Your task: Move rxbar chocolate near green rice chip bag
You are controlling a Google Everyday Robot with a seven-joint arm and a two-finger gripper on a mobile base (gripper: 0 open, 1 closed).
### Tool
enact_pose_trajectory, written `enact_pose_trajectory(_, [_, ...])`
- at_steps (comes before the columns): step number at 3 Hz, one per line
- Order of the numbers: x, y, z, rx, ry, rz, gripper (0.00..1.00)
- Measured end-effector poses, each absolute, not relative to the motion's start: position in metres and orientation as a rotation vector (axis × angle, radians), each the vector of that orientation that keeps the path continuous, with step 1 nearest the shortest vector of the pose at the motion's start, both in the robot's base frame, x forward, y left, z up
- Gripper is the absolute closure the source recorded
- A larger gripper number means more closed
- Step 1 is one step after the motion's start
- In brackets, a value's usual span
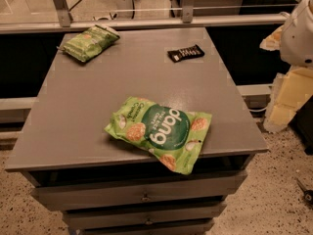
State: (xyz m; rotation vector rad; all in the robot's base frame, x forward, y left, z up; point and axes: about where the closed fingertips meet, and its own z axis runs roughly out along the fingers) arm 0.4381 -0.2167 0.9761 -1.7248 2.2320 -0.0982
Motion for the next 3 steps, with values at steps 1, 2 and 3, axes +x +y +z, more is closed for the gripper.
enact_pose_trajectory(1, [0.439, -0.216, 0.977, -1.723, 2.230, -0.100, 0.00])
enact_pose_trajectory(2, [0.465, -0.214, 0.966, -1.701, 2.195, -0.085, 0.00])
enact_pose_trajectory(3, [0.544, -0.202, 0.943, -1.648, 2.089, -0.025, 0.00])
